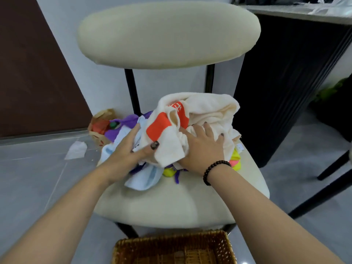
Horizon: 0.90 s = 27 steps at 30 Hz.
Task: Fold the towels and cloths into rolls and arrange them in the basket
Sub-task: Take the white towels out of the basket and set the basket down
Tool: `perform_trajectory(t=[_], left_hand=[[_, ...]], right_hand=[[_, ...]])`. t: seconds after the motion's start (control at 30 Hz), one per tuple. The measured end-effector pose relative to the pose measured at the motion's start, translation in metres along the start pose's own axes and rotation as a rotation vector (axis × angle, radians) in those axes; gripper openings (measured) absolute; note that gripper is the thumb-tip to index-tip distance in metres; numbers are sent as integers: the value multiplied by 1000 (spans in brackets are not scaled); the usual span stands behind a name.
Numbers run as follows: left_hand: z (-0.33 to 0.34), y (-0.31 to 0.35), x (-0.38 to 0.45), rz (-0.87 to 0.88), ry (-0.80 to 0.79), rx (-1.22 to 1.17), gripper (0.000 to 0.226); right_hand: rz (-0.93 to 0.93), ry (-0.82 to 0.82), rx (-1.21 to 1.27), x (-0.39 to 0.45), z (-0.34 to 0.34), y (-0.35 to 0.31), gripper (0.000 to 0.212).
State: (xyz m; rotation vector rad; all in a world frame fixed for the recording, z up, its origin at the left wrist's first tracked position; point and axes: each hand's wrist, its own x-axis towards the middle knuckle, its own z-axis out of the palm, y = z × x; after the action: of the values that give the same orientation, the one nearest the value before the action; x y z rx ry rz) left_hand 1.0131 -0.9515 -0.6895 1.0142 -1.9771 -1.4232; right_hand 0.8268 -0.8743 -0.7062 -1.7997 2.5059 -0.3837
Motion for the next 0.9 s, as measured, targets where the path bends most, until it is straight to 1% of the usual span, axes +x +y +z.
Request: perform_trajectory(t=[0.03,0.07,0.1,0.17,0.2,0.3,0.37,0.43,0.5,0.57,0.67,0.8,0.9], left_hand=[[-1,-3,-10,27,3,44,100],[-1,-6,-23,42,37,65,107],[-1,-7,-32,58,70,102,105],[-6,-11,-36,0,150,140,101],[-7,-10,-39,0,188,149,102],[-4,0,-50,67,256,188,106],[2,9,-58,157,261,271,97],[11,15,-67,250,261,404,95],[17,17,-75,320,249,475,94],[20,17,-83,345,244,486,91],[27,20,-95,364,263,524,78],[29,21,-108,350,229,617,58],[29,20,-110,310,196,644,55]], right_hand=[[2,0,2,0,0,-1,78],[-5,0,4,-1,-2,-1,80],[-15,-2,7,-2,-3,-1,81],[-40,-14,31,-8,-8,0,86],[-50,-23,56,-10,-11,1,88],[-60,-38,172,-22,-21,3,92],[-62,-5,247,-31,-26,4,88],[-70,33,304,-43,-28,3,81],[-74,55,334,-55,-28,2,75],[-78,68,337,-68,-26,2,70],[-81,81,321,-88,-26,4,64],[-72,-2,269,-112,-29,10,60],[-60,-53,241,-122,-31,14,52]])
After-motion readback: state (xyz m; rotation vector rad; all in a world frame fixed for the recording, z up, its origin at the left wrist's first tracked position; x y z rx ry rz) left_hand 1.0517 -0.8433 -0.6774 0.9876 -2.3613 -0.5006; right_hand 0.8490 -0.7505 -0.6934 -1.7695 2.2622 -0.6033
